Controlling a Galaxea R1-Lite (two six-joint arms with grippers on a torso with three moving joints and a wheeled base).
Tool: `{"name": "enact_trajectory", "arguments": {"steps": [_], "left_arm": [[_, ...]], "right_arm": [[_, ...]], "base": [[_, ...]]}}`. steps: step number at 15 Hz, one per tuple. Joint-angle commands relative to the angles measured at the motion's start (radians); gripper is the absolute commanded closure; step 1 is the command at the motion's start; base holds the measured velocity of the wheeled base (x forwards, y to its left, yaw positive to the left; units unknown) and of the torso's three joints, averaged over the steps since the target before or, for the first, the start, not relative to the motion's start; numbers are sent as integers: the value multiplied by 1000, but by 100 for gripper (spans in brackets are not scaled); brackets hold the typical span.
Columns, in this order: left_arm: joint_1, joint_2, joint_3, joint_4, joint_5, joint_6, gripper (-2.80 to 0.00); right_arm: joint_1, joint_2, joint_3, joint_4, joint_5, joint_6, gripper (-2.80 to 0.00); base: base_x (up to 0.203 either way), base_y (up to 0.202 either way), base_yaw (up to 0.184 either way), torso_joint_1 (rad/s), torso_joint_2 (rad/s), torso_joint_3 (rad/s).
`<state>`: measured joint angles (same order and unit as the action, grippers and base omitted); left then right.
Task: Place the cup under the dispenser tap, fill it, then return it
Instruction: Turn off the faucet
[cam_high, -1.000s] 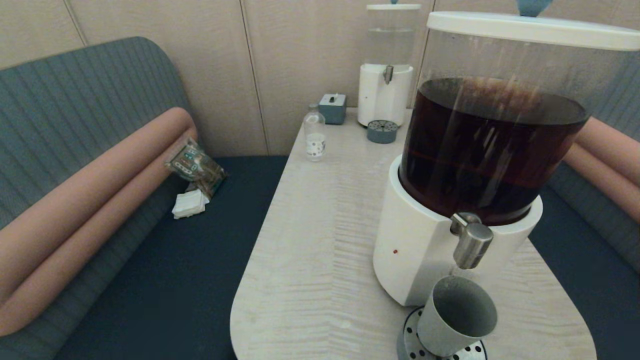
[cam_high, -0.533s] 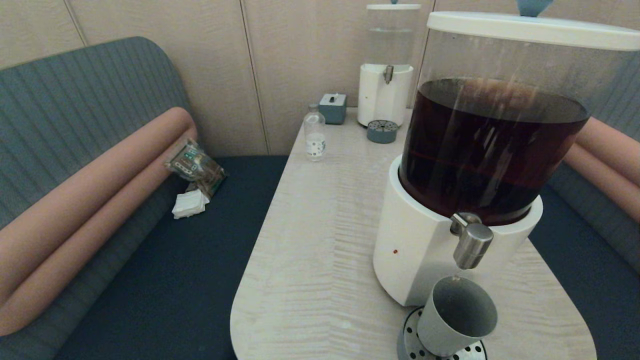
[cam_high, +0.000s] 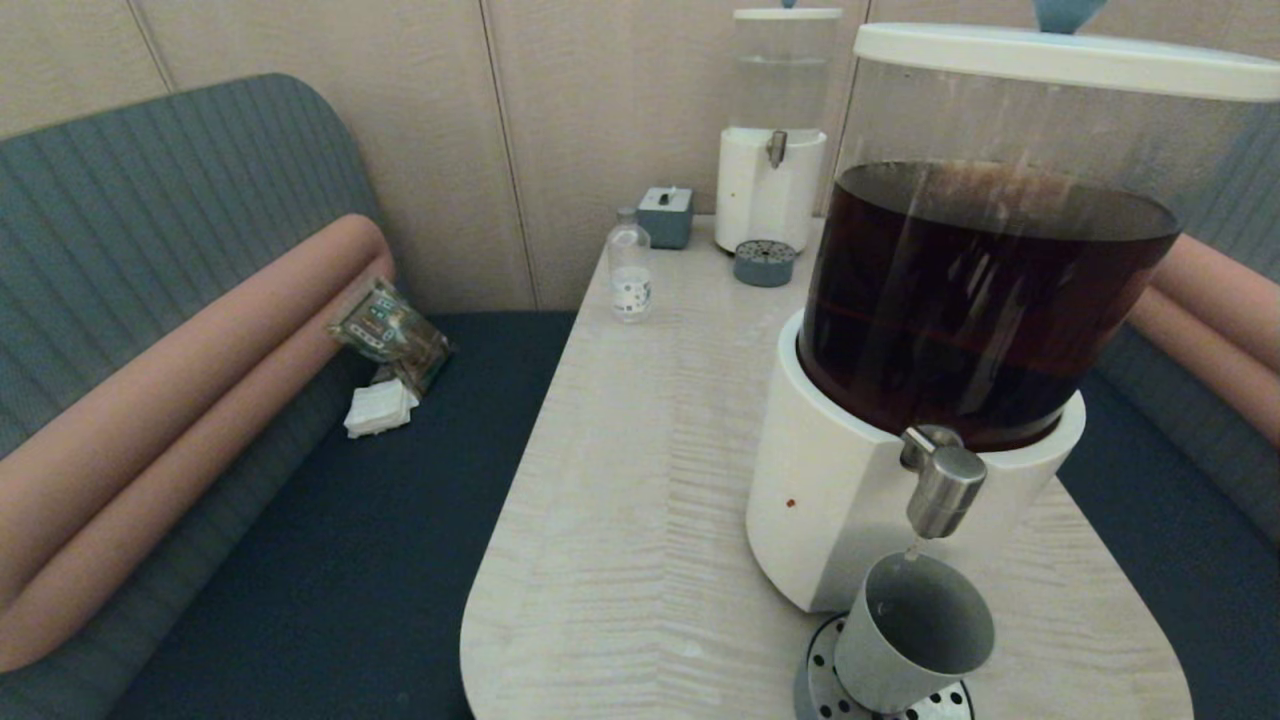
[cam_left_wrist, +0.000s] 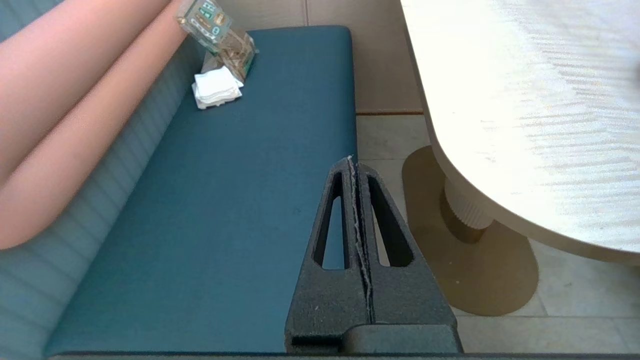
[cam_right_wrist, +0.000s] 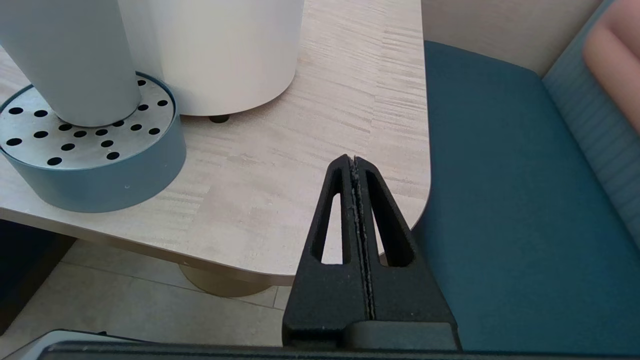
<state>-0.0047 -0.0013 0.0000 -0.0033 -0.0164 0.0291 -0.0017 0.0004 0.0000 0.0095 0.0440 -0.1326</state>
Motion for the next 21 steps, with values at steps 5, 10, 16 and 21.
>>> {"name": "enact_trajectory", "arguments": {"steps": [5,10,16,21], "left_arm": [[0,1,-8,17,1,-6,0],[0,0,-11,19,0,34,0],[0,1,-13,28,-7,28,0],[0,10,-199,71,-36,-15,0]], "right_arm": [[0,-3,10,0,0,-2,0],[0,-3,10,0,0,-1,0],[0,-3,9,0,0,-1,0],[0,-3,9,0,0,-1,0]], "base": [[0,0,0,0,0,0],[0,0,0,0,0,0],[0,0,0,0,0,0],[0,0,0,0,0,0]]}}
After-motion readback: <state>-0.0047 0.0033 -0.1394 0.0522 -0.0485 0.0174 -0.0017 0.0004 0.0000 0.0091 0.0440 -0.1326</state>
